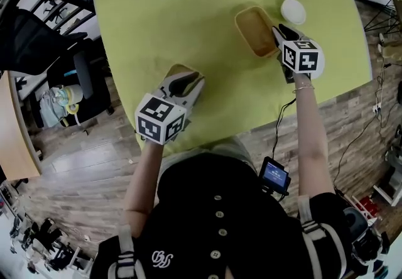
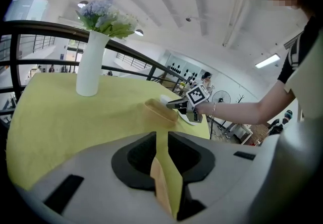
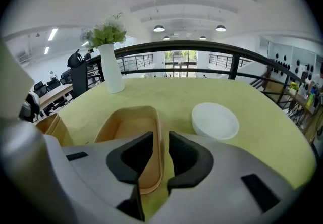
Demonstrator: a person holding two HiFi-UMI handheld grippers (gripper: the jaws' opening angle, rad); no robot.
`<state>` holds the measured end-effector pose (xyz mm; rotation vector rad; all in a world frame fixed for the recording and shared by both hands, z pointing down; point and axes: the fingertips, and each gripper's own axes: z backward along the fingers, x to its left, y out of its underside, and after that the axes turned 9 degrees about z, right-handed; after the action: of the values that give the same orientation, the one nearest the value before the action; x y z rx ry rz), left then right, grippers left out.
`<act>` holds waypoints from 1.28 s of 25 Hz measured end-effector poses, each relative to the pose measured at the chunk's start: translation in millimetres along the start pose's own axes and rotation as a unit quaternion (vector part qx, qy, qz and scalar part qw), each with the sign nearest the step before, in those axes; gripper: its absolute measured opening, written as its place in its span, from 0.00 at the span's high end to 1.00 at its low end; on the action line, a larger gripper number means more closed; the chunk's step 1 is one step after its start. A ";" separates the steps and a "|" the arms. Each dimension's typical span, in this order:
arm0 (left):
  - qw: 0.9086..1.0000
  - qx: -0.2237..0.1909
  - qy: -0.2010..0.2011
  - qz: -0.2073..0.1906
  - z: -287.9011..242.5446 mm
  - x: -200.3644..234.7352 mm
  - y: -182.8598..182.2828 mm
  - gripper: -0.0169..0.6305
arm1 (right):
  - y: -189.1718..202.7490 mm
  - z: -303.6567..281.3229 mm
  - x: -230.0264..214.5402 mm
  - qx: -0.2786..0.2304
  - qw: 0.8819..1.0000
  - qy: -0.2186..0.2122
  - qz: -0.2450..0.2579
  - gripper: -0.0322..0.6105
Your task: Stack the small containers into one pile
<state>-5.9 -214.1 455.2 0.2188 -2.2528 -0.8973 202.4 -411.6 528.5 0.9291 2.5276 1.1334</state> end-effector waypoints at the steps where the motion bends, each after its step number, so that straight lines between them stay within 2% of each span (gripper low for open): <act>1: 1.000 0.002 0.004 -0.001 -0.4 -0.6 0.5 0.84 | 4.2 -1.3 1.2 0.007 1.000 -0.004 0.000 0.81; 6: 1.000 0.013 0.010 -0.001 -5.3 -6.2 5.9 0.80 | 27.3 -0.3 0.5 0.034 0.999 0.008 0.015 0.81; 9: 1.000 0.015 0.016 0.003 -7.6 -10.0 8.4 0.80 | 34.8 2.2 -0.8 0.043 0.999 0.016 0.023 0.88; 11: 1.000 0.018 0.017 0.002 -7.1 -14.7 11.3 0.80 | 38.2 7.0 -0.9 0.044 0.999 0.021 0.021 0.89; 14: 1.000 0.021 0.013 -0.004 -2.9 -15.6 16.1 0.80 | 40.0 13.8 5.4 0.031 0.999 0.016 -0.041 0.90; 17: 1.000 0.017 0.012 -0.002 2.3 -12.7 17.6 0.79 | 38.6 22.6 14.5 0.005 0.993 0.011 -0.114 0.91; 19: 1.000 0.014 0.013 -0.001 5.9 -12.2 17.9 0.79 | 36.5 31.1 22.3 -0.010 0.990 0.011 -0.138 0.91; 24: 1.000 0.008 0.018 -0.008 15.4 -16.5 20.5 0.76 | 26.1 55.8 52.2 -0.048 0.985 0.001 -0.166 0.91; 25: 1.000 0.006 0.021 -0.009 16.3 -18.2 20.9 0.74 | 23.6 60.0 60.6 -0.056 0.984 -0.007 -0.168 0.91; 27: 0.999 0.005 0.031 -0.012 17.0 -24.0 22.2 0.63 | 17.7 69.6 79.0 -0.070 0.983 -0.022 -0.166 0.91; 32: 0.998 0.010 0.052 -0.031 23.4 -39.1 30.2 0.57 | 5.5 95.3 127.2 -0.100 0.978 -0.051 -0.176 0.91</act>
<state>10.7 -163.8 441.7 0.3381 -2.1698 -0.8749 147.3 -272.3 474.9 0.4521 2.3207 1.1628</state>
